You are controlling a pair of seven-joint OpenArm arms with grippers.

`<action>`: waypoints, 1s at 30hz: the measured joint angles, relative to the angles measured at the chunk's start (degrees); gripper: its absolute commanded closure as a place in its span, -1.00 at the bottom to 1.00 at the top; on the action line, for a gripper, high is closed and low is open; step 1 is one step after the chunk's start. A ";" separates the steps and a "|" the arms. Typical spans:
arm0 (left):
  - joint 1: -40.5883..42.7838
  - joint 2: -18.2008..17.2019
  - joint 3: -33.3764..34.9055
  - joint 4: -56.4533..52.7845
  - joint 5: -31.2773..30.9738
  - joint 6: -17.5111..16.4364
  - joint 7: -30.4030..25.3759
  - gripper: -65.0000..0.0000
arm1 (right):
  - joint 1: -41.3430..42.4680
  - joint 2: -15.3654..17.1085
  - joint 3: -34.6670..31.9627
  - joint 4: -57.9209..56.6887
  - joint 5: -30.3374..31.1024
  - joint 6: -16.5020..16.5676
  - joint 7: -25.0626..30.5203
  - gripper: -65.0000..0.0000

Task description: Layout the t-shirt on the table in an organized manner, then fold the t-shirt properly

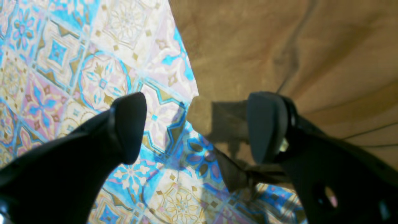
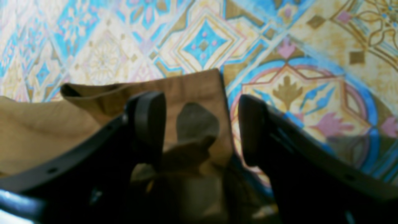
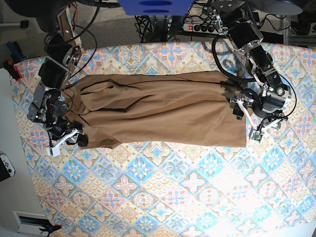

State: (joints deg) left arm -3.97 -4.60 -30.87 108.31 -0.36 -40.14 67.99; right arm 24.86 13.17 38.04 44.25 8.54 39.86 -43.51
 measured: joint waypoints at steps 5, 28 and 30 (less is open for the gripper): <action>-0.33 0.07 0.00 0.00 0.15 0.02 0.15 -0.50 | 0.04 0.85 -0.09 0.00 -0.15 0.15 -0.59 -0.10; -0.17 0.26 0.00 0.02 0.00 -0.02 0.20 -0.50 | -0.39 0.79 -7.26 6.25 -10.38 -0.15 0.26 -0.10; -0.15 0.26 0.00 0.02 0.02 0.00 0.17 -0.50 | -0.39 0.81 -7.26 6.25 -10.36 -0.17 0.94 -0.10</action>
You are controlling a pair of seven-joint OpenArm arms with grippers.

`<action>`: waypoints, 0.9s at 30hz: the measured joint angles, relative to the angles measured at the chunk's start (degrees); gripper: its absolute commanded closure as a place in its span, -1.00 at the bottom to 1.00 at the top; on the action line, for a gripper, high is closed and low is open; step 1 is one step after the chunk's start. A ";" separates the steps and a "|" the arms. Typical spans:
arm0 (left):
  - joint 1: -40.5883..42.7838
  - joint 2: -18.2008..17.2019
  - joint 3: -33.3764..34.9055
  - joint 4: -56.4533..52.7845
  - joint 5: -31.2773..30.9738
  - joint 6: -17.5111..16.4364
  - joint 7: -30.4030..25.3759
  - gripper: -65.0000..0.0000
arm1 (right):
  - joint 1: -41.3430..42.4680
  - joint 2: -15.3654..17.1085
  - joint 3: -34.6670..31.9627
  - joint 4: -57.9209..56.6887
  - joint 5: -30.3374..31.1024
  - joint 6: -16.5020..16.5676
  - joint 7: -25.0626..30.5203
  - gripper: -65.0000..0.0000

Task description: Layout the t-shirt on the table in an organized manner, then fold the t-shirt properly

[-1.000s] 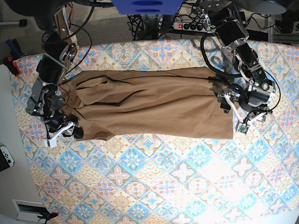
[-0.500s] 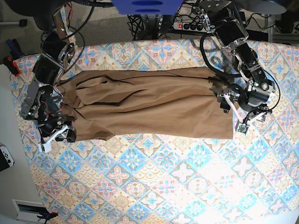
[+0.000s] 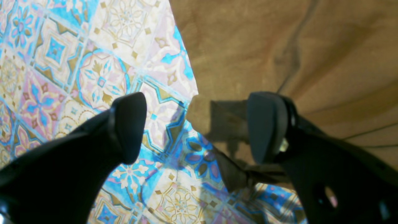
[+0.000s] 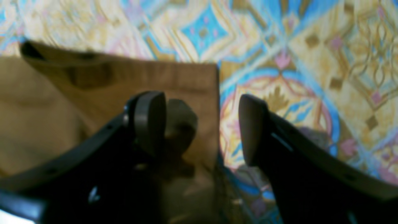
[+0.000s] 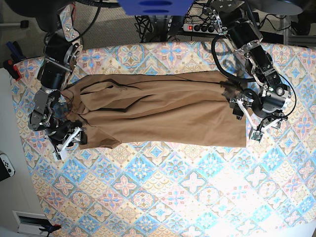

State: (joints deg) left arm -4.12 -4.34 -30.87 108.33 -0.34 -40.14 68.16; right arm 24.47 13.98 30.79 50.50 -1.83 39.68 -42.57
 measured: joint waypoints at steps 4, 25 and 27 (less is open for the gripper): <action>0.00 -0.02 0.00 0.00 -0.02 0.00 0.00 -0.50 | -0.20 0.22 -0.24 0.00 -0.52 -0.02 -1.49 -0.10; -4.04 -1.38 -1.51 -0.81 -0.26 -0.11 -6.10 -0.50 | 0.61 -6.05 -0.26 0.83 -4.66 -0.22 -1.64 -0.10; -5.75 -1.22 -2.71 -4.37 0.24 -0.13 -9.09 -0.51 | 0.83 -6.05 -0.26 0.90 -4.68 -0.24 -2.84 -0.10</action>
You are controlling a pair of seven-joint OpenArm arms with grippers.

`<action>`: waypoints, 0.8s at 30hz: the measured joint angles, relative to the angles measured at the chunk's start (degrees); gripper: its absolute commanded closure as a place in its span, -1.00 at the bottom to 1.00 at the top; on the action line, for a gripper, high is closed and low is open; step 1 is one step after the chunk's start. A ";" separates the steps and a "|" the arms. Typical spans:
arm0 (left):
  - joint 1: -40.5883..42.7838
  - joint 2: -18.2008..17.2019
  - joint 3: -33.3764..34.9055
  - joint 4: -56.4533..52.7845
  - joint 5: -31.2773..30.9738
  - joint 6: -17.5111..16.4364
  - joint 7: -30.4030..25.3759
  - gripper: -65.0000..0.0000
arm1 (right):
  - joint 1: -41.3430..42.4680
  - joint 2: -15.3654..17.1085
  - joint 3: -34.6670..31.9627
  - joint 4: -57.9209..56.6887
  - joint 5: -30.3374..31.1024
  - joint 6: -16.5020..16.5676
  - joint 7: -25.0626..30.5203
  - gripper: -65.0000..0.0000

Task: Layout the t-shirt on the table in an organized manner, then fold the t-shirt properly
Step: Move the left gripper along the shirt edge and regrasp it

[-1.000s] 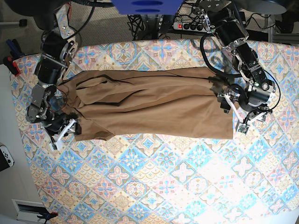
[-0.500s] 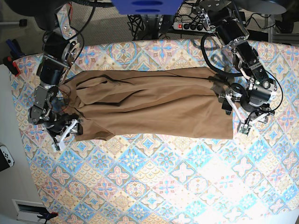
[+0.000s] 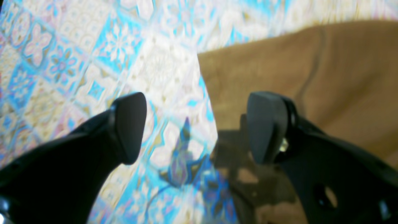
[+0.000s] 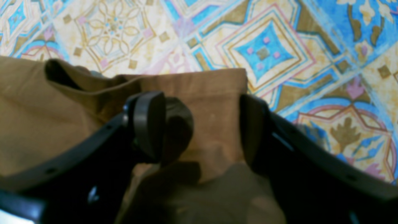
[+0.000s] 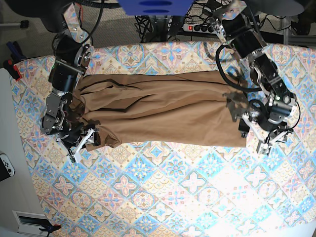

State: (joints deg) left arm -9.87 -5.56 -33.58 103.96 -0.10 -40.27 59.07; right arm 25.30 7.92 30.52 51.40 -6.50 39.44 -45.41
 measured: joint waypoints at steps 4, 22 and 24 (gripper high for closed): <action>-3.34 -2.80 0.09 -10.71 0.00 -0.17 -4.85 -0.52 | -0.07 -0.11 0.00 0.57 0.15 0.04 -1.16 -0.10; -15.02 -6.49 0.13 -46.99 6.54 0.39 -22.01 -0.51 | -0.02 -0.13 0.00 0.66 0.39 0.04 -2.58 -0.10; -15.04 -6.36 0.13 -47.41 7.50 0.37 -22.47 -0.51 | -0.04 -0.11 0.00 0.66 0.42 0.04 -2.51 -0.10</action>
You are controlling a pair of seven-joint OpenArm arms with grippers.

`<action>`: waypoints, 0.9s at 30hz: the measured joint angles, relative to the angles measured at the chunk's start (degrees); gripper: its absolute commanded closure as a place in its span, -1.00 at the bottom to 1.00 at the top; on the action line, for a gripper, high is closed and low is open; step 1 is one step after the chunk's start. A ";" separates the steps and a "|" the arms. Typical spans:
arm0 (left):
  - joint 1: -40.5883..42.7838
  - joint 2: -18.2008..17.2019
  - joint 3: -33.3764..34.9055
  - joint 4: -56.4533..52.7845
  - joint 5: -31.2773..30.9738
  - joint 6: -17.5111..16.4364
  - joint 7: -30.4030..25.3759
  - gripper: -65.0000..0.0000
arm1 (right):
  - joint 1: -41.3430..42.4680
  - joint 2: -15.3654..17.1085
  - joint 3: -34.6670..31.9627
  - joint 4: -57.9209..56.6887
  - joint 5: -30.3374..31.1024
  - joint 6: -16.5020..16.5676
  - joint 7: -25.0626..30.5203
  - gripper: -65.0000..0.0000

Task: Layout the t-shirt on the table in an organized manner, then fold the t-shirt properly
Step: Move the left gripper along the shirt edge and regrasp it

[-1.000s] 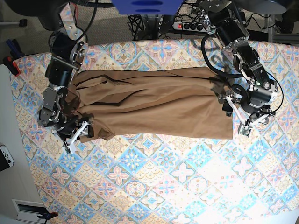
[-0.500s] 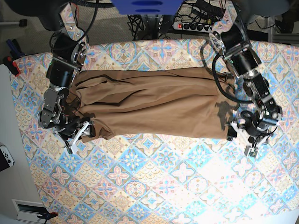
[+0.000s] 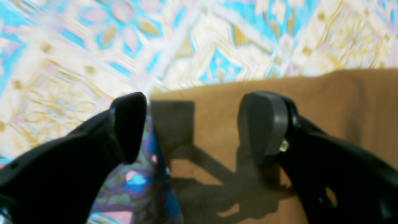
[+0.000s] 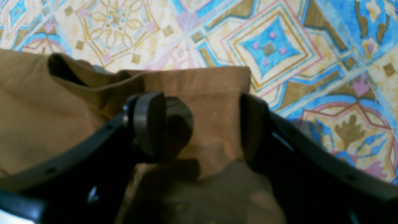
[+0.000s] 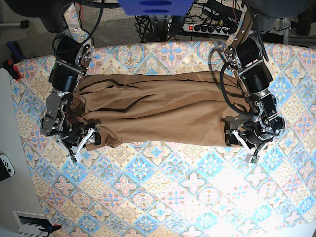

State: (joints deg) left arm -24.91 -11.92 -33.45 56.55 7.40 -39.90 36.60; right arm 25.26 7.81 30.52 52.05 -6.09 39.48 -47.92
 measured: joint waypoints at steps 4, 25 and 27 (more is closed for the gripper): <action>-0.17 -0.20 -0.09 0.00 -0.02 0.04 -0.61 -0.50 | 0.00 0.00 0.00 0.00 0.00 0.00 -0.04 -0.10; -0.35 -1.90 -0.04 -9.64 -1.60 0.46 -9.64 1.00 | -0.04 0.28 0.15 -0.02 -0.22 -0.04 -0.92 1.00; -0.35 -1.90 -0.04 -9.64 -1.60 0.44 -9.62 1.00 | -0.04 0.28 0.15 -0.02 -0.20 -0.02 -0.92 1.00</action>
State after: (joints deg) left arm -25.26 -13.82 -33.50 46.92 5.80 -39.46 26.98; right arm 25.21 8.10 30.68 52.03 -6.28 39.46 -48.84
